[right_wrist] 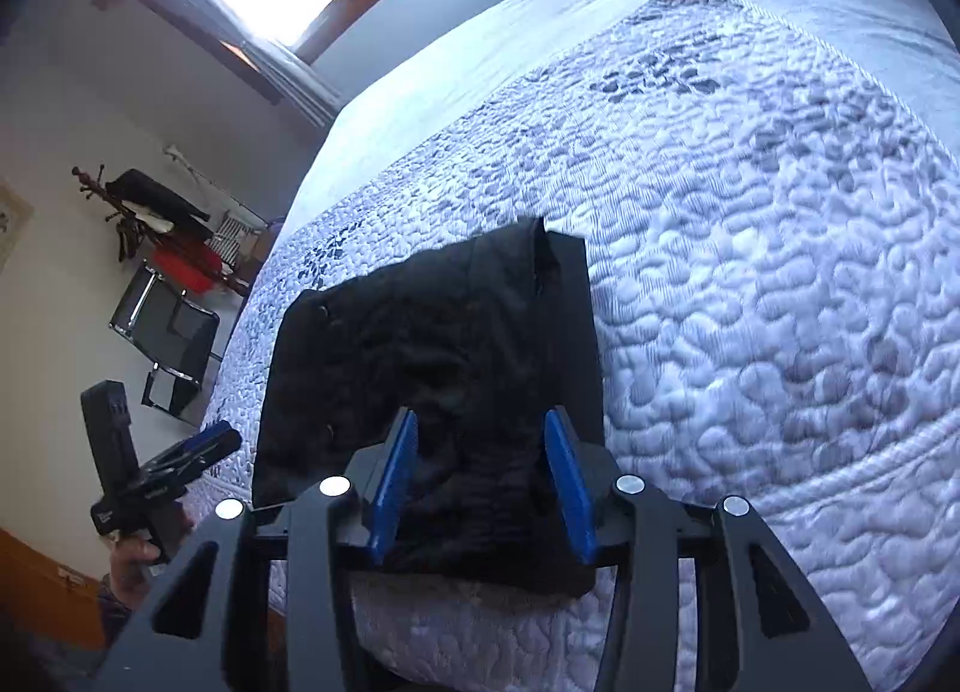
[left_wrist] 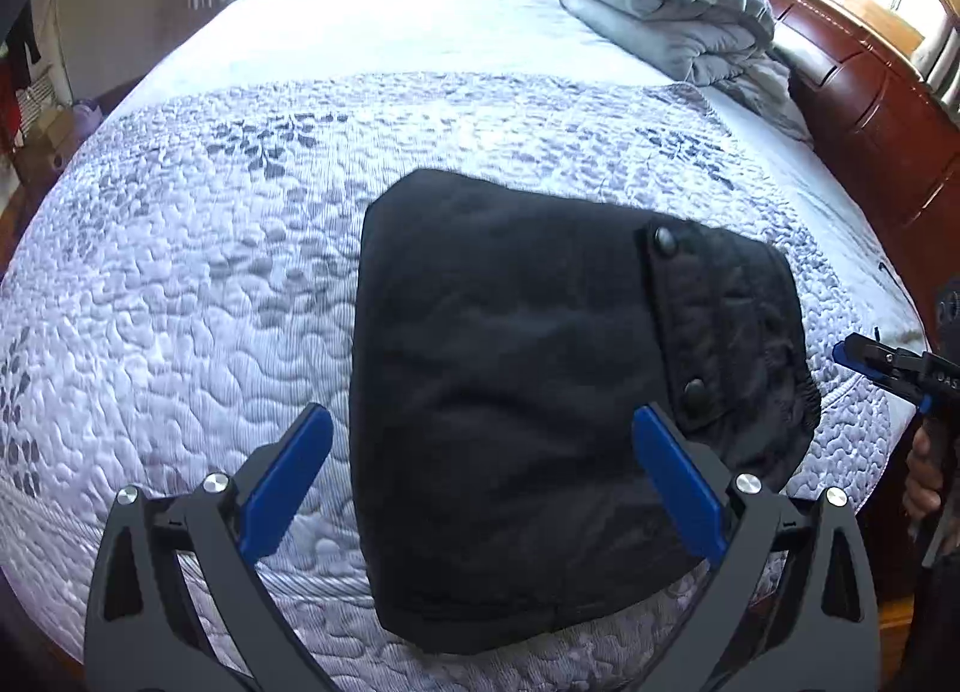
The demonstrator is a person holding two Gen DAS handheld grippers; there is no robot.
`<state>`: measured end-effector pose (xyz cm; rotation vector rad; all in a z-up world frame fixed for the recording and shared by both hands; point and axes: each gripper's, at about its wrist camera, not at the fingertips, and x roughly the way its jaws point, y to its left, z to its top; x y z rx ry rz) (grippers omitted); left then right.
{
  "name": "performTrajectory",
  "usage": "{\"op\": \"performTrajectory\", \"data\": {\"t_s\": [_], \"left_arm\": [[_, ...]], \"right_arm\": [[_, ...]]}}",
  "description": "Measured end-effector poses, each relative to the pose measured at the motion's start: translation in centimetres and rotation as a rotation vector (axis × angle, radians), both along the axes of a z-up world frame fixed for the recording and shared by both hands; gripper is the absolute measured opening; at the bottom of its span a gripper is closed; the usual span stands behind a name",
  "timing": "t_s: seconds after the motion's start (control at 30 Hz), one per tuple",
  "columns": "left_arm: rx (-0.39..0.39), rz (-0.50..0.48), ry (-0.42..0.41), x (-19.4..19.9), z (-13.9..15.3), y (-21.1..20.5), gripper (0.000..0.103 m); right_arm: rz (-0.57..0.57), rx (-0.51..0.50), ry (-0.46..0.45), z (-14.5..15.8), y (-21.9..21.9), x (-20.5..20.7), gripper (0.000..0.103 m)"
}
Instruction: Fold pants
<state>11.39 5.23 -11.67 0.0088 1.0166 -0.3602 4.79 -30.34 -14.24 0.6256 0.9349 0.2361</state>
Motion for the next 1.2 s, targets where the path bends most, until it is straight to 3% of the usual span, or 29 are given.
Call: {"op": "performTrajectory", "data": {"t_s": [0.13,0.3,0.47,0.67,0.87,1.2], "left_arm": [[-0.01,-0.003,0.011,0.9,-0.1,0.1,0.1],[0.045,-0.016,0.001,1.5,-1.1,-0.3,0.1],[0.008,-0.028,0.049,2.4,-2.1,0.1,0.1],[-0.205,0.026,0.262,5.6,-5.4,4.1,0.1],[-0.412,-0.036,0.411,6.7,-8.5,6.2,0.1],[-0.606,-0.093,0.61,8.9,-12.8,7.4,0.1]], "right_arm": [[0.013,0.02,0.019,-0.8,-0.3,1.0,0.052],[0.018,0.035,0.049,-2.3,-0.3,1.9,0.052],[0.026,0.05,0.071,-3.4,-0.2,2.5,0.059],[0.066,0.049,0.106,-4.5,0.2,3.4,0.064],[0.078,0.105,0.114,-5.7,0.2,3.7,0.068],[0.123,0.25,0.141,-7.8,-1.2,4.3,0.077]]}}
